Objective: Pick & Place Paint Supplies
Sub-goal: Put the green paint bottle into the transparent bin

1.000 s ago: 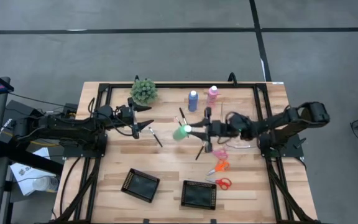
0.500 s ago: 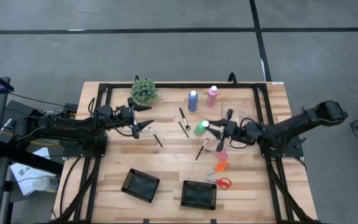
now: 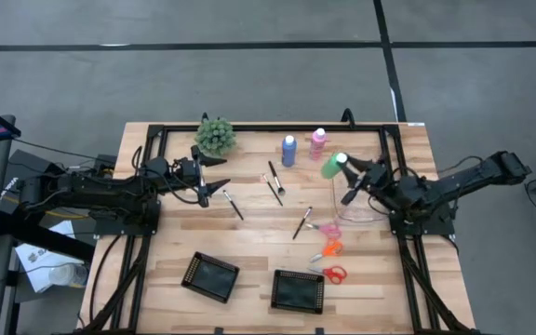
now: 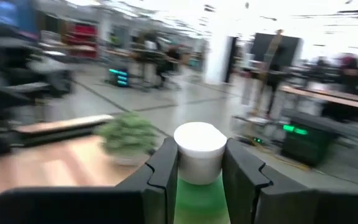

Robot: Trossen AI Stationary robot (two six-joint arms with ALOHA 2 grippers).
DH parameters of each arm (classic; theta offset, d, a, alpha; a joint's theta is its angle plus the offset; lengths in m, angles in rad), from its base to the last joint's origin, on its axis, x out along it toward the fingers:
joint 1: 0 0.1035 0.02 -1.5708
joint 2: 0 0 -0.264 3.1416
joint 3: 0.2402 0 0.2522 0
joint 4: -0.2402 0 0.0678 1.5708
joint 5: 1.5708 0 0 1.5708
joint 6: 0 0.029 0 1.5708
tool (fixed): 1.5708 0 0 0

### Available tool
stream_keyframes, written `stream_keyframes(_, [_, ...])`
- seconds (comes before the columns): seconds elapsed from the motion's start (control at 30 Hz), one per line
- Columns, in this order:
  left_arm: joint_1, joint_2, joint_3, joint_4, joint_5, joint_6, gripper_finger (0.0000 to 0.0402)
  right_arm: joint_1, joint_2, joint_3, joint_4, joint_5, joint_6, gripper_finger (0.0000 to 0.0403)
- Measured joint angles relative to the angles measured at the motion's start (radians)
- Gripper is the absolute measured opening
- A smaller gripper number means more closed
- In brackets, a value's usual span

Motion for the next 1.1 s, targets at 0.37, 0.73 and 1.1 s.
stream_keyframes(0.37, [0.014, 0.000, 0.000, 0.000, 0.000, 0.000, 0.0280, -0.089, 0.014, 0.000, -0.191, 0.156, 0.150, 0.0082])
stream_keyframes(0.73, [0.014, 0.000, 0.000, -0.001, 0.000, 0.000, 0.0280, -0.228, 0.169, 0.000, -0.287, 0.077, 0.348, 0.0082])
stream_keyframes(1.1, [0.014, 0.000, 0.000, -0.009, 0.000, 0.000, 0.0280, -0.284, 0.329, 0.000, -0.291, 0.072, 0.474, 0.0082])
